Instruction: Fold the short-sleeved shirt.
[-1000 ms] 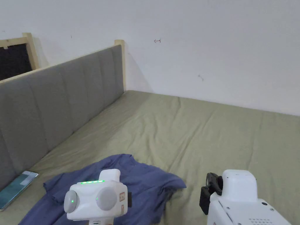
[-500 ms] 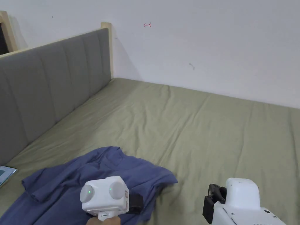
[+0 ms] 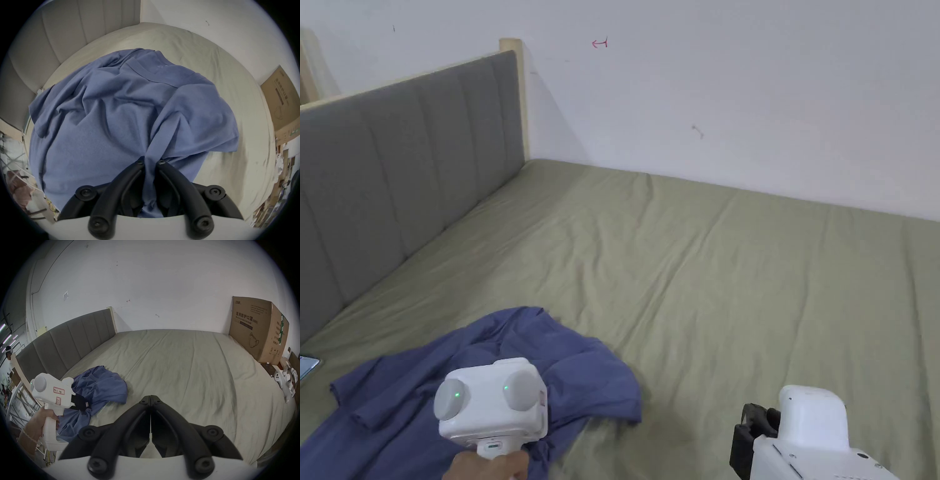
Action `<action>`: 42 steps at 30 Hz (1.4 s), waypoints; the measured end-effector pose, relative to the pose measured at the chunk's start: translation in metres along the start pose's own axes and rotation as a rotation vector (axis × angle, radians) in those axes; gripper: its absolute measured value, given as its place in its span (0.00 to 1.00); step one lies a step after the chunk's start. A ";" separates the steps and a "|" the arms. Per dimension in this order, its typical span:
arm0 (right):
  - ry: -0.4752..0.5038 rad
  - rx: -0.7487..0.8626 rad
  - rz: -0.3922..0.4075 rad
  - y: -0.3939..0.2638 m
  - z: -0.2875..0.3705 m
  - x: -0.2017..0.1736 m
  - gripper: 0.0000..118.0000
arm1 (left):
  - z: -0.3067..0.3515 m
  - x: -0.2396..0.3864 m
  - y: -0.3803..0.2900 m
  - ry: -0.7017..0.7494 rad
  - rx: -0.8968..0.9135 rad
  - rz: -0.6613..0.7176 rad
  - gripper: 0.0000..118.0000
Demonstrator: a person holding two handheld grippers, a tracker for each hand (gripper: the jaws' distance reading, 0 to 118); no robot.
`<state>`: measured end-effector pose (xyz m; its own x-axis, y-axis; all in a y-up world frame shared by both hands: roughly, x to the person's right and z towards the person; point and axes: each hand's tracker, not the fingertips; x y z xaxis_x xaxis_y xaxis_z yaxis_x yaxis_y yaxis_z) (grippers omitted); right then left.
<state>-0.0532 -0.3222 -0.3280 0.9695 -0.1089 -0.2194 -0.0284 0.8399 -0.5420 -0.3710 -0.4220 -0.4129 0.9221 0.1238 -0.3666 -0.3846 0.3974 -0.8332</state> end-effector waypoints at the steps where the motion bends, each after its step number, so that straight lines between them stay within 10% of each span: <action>1: -0.003 0.000 -0.001 0.000 0.001 0.002 0.00 | 0.004 -0.001 0.002 -0.008 -0.004 0.003 0.06; 10: -0.072 0.045 -0.115 0.009 0.021 0.046 0.00 | 0.083 0.032 0.040 -0.239 0.123 0.009 0.06; 20: -0.255 0.210 -0.246 0.031 0.085 0.128 0.00 | 0.168 0.213 0.034 -0.686 0.187 -0.251 0.06; 33: -0.489 0.217 -0.390 -0.001 0.144 0.222 0.00 | 0.063 0.361 -0.132 -0.648 -0.206 -0.561 0.09; 35: -0.498 0.196 -0.388 -0.007 0.141 0.223 0.00 | 0.052 0.353 -0.138 -0.634 -0.248 -0.531 0.26; 38: -0.486 0.176 -0.386 -0.009 0.133 0.220 0.00 | 0.058 0.341 -0.134 -0.627 -0.210 -0.545 0.89; 42: -0.434 0.163 -0.366 -0.003 0.122 0.206 0.00 | 0.082 0.315 -0.111 -0.581 -0.078 -0.548 0.92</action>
<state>0.1764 -0.2827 -0.2726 0.9210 -0.2083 0.3292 0.3313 0.8634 -0.3804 -0.0346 -0.3523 -0.4017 0.8469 0.3916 0.3597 0.1473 0.4772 -0.8664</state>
